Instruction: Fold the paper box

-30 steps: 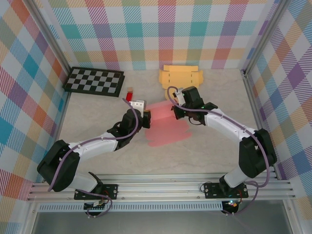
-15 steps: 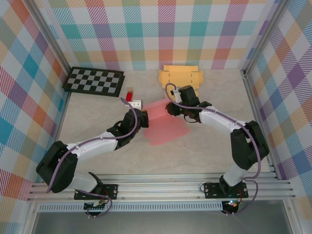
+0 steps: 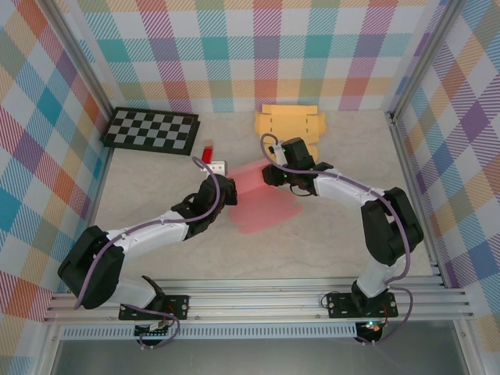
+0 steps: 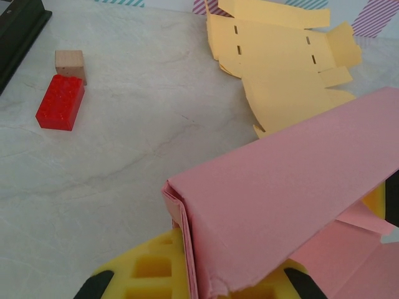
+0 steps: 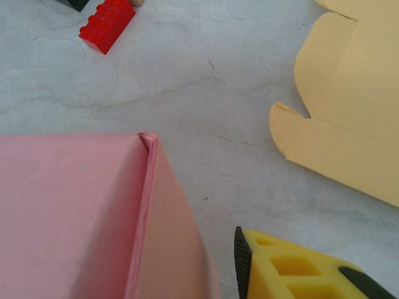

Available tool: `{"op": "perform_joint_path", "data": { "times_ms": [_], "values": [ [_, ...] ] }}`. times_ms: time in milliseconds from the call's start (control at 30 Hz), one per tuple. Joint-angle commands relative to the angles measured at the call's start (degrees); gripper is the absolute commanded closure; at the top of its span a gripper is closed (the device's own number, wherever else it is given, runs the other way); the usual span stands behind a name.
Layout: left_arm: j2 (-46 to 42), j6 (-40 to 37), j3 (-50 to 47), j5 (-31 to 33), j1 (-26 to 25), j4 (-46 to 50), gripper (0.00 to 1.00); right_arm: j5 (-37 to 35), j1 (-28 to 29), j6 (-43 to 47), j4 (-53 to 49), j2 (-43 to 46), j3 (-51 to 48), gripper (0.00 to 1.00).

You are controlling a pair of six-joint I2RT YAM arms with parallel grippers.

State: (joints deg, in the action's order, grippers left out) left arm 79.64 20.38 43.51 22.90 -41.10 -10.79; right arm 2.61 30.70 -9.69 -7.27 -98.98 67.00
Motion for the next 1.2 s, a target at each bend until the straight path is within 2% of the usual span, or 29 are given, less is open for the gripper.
{"op": "perform_joint_path", "data": {
  "times_ms": [0, 100, 200, 300, 367, 467, 567, 633, 733, 833, 900, 1167],
  "values": [
    [-1.75, 2.24, 2.55, -2.57, -1.61, -2.41, 1.0, -3.96, 0.37, -0.72, -0.43, -1.9, 1.87, 0.62],
    [-2.15, 3.48, 2.8, -0.76, -1.61, -0.71, 1.0, -11.38, 1.04, -2.01, -5.38, -3.59, 3.62, 0.64],
    [-2.67, 4.42, 3.34, 2.13, -1.66, 1.86, 1.0, -20.58, 1.21, -5.42, -11.54, -5.5, 5.12, 0.8],
    [-3.14, 4.83, 3.32, 3.69, -1.7, 3.19, 1.0, -24.4, 1.36, -8.43, -14.21, -6.95, 5.51, 0.92],
    [-3.25, 4.93, 3.72, 4.7, -1.72, 4.12, 1.0, -28.0, 1.64, -10.78, -17.14, -7.92, 6.75, 0.92],
    [-3.08, 4.93, 4.12, 5.53, -1.79, 5.06, 1.0, -31.21, 1.82, -13.36, -20.43, -9.04, 8.54, 0.88],
    [-2.83, 4.93, 4.2, 5.86, -1.79, 5.12, 1.0, -31.16, 1.82, -14.66, -21.52, -9.89, 9.79, 0.81],
    [-2.44, 4.97, 4.22, 6.01, -1.78, 5.09, 1.0, -30.53, 1.77, -15.42, -21.47, -10.38, 10.59, 0.68],
    [-1.79, 5.17, 4.25, 5.87, -1.75, 5.07, 1.0, -22.23, 1.74, -12.43, -13.25, -8.54, 7.87, 0.52],
    [-1.07, 5.34, 4.0, 6.02, -1.78, 5.16, 1.0, -12.51, 1.7, -9.29, -2.52, -5.18, 3.32, 0.52],
    [-0.67, 5.44, 3.92, 5.95, -1.79, 5.03, 1.0, -9.16, 1.71, -7.91, 0.95, -3.85, 2.25, 0.53],
    [1.27, 6.11, 3.95, 6.62, -1.78, 5.94, 1.0, -5.0, 1.72, -4.77, 7.62, -0.31, 0.78, 0.51]
  ]
}}
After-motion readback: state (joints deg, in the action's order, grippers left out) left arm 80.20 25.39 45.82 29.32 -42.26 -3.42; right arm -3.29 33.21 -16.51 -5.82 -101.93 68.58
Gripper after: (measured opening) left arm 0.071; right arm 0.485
